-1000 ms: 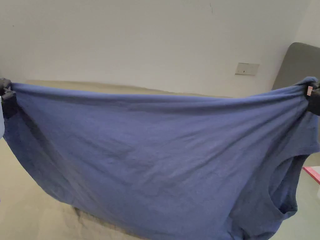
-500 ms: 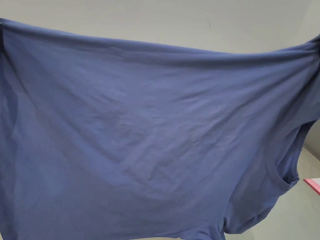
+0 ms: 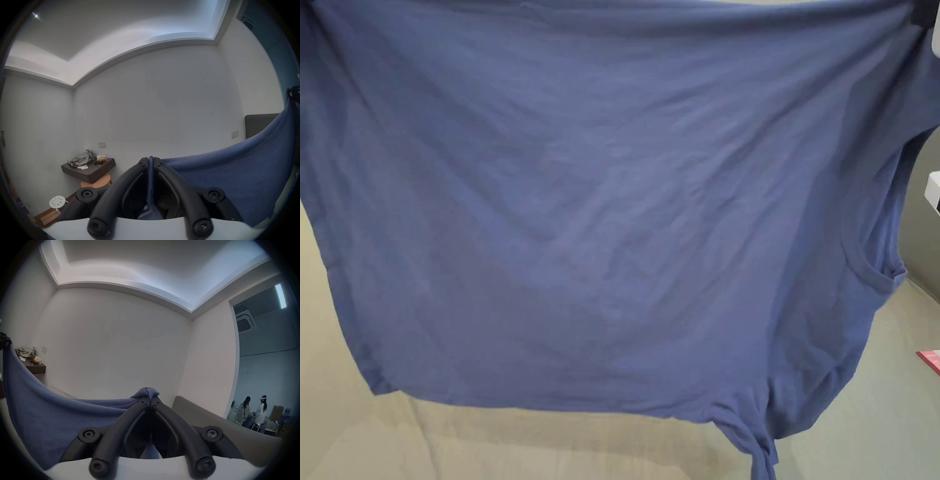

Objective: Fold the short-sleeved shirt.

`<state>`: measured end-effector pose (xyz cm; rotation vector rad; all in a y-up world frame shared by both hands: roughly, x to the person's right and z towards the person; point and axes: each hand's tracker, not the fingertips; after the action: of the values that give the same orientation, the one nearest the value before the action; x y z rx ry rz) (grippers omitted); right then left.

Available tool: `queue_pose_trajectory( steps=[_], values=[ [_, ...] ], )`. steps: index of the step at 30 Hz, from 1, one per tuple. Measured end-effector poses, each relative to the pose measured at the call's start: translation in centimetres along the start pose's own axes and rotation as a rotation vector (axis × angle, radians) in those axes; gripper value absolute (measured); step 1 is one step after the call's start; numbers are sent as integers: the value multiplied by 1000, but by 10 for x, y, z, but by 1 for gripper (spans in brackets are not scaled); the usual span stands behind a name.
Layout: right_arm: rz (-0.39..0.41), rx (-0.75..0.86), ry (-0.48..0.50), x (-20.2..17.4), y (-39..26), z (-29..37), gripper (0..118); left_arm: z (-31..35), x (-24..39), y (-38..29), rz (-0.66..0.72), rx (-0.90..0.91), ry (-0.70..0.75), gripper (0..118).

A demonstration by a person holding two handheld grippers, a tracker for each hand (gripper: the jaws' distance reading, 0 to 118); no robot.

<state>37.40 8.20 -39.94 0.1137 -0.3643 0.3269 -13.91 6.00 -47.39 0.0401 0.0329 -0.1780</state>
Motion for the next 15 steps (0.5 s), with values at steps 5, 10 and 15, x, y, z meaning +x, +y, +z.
queue_pose_trajectory(
  steps=[5,10,15],
  values=[
    [-37,-29,15,-8,-3,-46,0,-48,3,-7,34,-37,-1,3],
    [-34,-44,-6,-19,-10,-82,0,-87,9,-9,26,-54,-6,3],
    [-80,-66,-18,-26,-28,-112,0,-126,17,-11,27,-61,-3,3]
  ],
)
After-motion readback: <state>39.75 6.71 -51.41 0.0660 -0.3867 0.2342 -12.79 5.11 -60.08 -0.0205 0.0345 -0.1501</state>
